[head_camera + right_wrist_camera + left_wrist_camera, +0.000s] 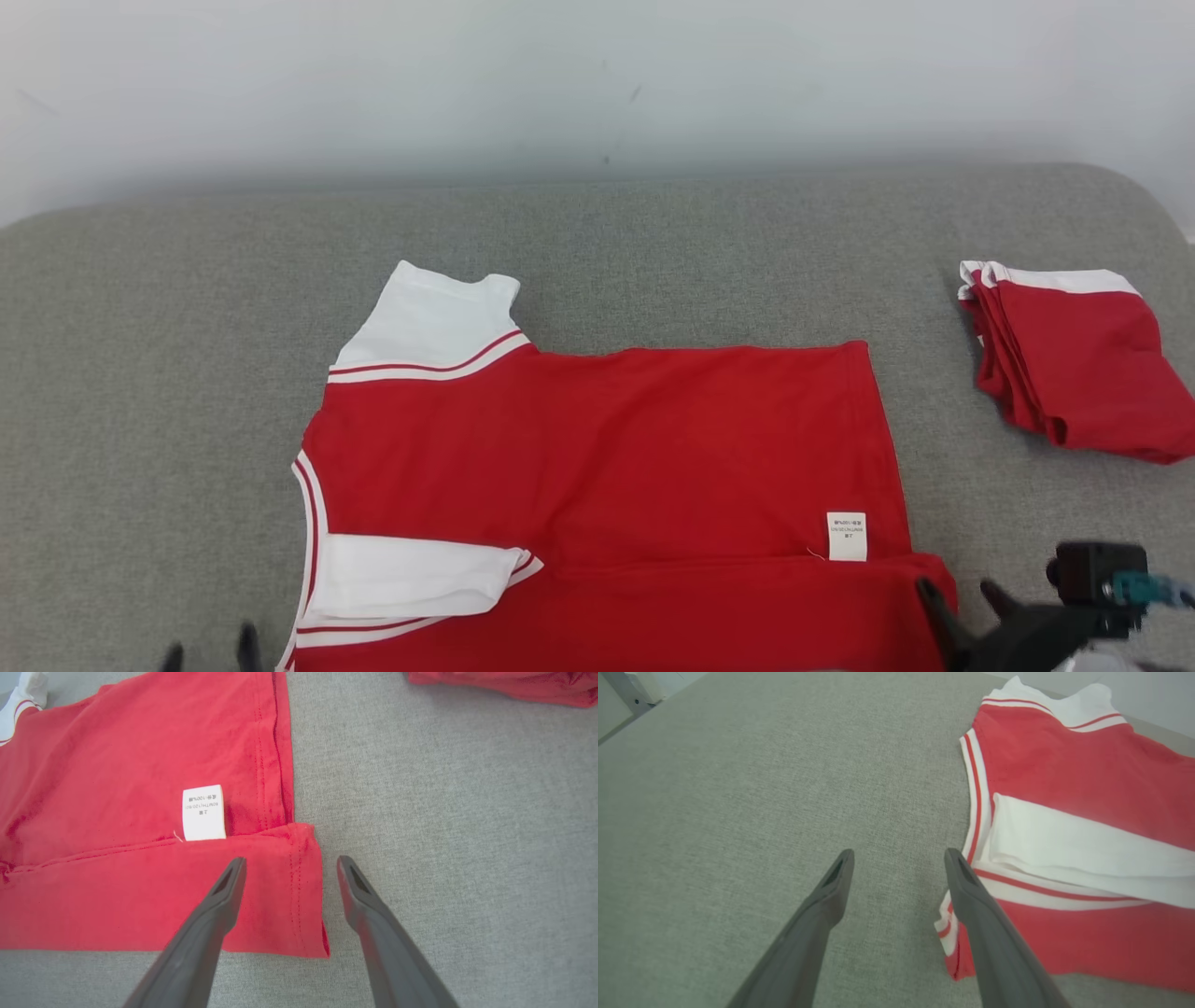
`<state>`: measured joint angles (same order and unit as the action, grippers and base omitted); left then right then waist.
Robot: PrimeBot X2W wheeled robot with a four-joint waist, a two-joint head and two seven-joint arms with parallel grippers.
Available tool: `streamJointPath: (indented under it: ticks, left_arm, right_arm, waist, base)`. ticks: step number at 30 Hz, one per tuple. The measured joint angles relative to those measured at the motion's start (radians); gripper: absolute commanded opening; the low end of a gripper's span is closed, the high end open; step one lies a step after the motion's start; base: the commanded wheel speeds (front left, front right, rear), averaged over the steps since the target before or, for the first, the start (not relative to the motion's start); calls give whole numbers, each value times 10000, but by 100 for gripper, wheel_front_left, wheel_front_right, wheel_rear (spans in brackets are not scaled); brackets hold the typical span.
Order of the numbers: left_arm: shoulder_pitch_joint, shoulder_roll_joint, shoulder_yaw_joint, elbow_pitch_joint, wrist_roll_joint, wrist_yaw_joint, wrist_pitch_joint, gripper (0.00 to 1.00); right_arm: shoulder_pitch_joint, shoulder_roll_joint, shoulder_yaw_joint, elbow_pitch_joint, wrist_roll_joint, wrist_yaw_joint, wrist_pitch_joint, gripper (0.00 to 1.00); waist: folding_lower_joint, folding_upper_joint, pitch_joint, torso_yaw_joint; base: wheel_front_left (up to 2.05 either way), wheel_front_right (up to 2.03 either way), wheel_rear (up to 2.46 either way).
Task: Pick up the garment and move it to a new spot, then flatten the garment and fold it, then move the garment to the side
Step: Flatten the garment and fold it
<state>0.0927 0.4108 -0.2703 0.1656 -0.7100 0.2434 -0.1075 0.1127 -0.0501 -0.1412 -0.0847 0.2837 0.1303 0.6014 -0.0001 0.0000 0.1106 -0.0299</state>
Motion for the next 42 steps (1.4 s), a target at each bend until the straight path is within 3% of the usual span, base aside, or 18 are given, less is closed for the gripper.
streamJointPath:
  ticks: [5, 12, 16, 25, 34, 42]
  left_arm:
    - [-1095, 309, 123, -376, 253, 13, 105, 100]
    - [-4145, 669, -738, -303, 945, -514, 1682, 100]
    - [-6399, 713, -1154, 552, 1204, -1012, 2696, 100]
    - [-9894, 832, -1639, 2765, 1592, -1570, 4610, 100]
    - [-11192, 867, -1724, 4002, 1703, -1559, 5231, 100]
    - [-11590, 1011, -1797, 4234, 1620, -1609, 5990, 100]
  right_arm:
    - [-821, -157, 314, -617, -631, 0, 213, 100]
    - [-2859, -1005, 1360, -796, -662, 0, 1216, 100]
    - [-4333, -1459, 2092, -554, -454, 0, 1526, 100]
    - [-6704, -1814, 3289, 42, -194, 0, 1417, 100]
    - [-6858, -2077, 3425, 324, -123, 0, 1189, 100]
    - [-6701, -2063, 3484, 316, -123, 0, 1137, 100]
  waist:
    - [0, 1, 213, -54]
    - [1, 1, 935, -207]
    - [3, 1, 1585, -326]
    - [4, 2, 3279, -812]
    - [4, 2, 4486, -1416]
    - [1, 2, 4607, -1629]
  base:
    - [0, 0, 0]
    - [0, 0, 0]
    - [0, 0, 0]
    - [0, 0, 0]
    - [0, 0, 0]
    - [0, 0, 0]
